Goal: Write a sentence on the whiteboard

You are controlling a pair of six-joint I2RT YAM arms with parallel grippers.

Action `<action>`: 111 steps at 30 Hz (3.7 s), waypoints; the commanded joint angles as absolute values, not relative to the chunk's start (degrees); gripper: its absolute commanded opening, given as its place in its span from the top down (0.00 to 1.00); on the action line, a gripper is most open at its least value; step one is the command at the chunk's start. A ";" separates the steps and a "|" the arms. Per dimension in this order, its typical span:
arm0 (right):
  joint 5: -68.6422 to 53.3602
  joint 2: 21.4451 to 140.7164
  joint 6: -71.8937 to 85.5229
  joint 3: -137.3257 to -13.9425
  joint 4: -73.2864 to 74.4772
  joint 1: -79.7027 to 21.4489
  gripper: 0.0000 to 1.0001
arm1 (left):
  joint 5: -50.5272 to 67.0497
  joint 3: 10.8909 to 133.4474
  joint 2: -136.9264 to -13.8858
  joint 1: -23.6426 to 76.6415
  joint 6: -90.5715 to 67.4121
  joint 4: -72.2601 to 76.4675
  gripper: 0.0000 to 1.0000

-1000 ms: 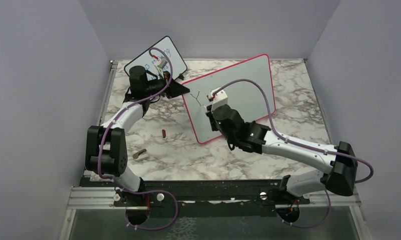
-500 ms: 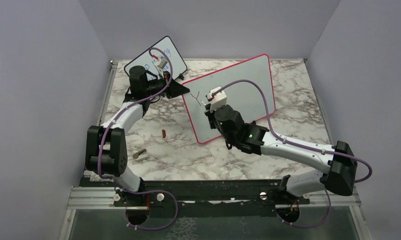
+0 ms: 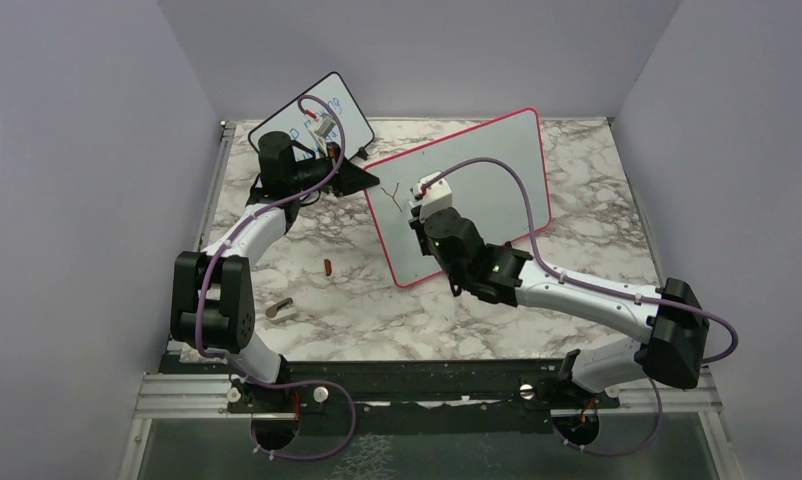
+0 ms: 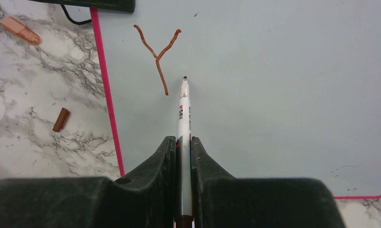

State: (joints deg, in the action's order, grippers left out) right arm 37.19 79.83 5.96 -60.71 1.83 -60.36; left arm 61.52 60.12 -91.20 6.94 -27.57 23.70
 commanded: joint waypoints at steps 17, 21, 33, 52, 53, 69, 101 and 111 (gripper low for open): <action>37.70 81.71 5.72 -63.94 -1.36 -59.68 0.99 | 62.72 60.24 -92.19 7.82 -26.36 22.24 1.00; 37.73 82.47 5.84 -64.33 -1.08 -59.62 0.99 | 62.75 60.29 -92.03 7.82 -26.37 22.24 1.00; 36.23 82.73 6.27 -64.61 2.16 -59.50 0.99 | 62.76 60.25 -92.10 7.78 -26.37 22.24 1.00; 34.63 82.00 8.48 -63.59 8.24 -59.50 0.99 | 62.76 60.23 -92.20 7.82 -26.37 22.24 1.00; 34.63 82.00 8.52 -63.55 8.48 -59.50 0.99 | 62.80 60.26 -92.29 7.77 -26.37 22.24 1.00; 38.89 81.17 8.70 -62.79 8.81 -59.50 0.99 | 62.87 60.29 -92.37 7.82 -26.37 22.24 1.00; 41.60 81.61 6.11 -62.82 1.46 -59.15 1.00 | 63.06 60.37 -92.47 7.83 -26.37 22.24 1.00; 40.20 82.42 5.55 -63.30 0.46 -58.97 0.99 | 63.16 60.36 -92.47 7.80 -26.37 22.24 1.00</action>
State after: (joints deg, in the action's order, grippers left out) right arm 39.79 81.76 6.15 -62.72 2.81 -59.24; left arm 61.58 60.20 -91.20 6.94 -27.62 23.73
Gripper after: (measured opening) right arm 0.171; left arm 0.029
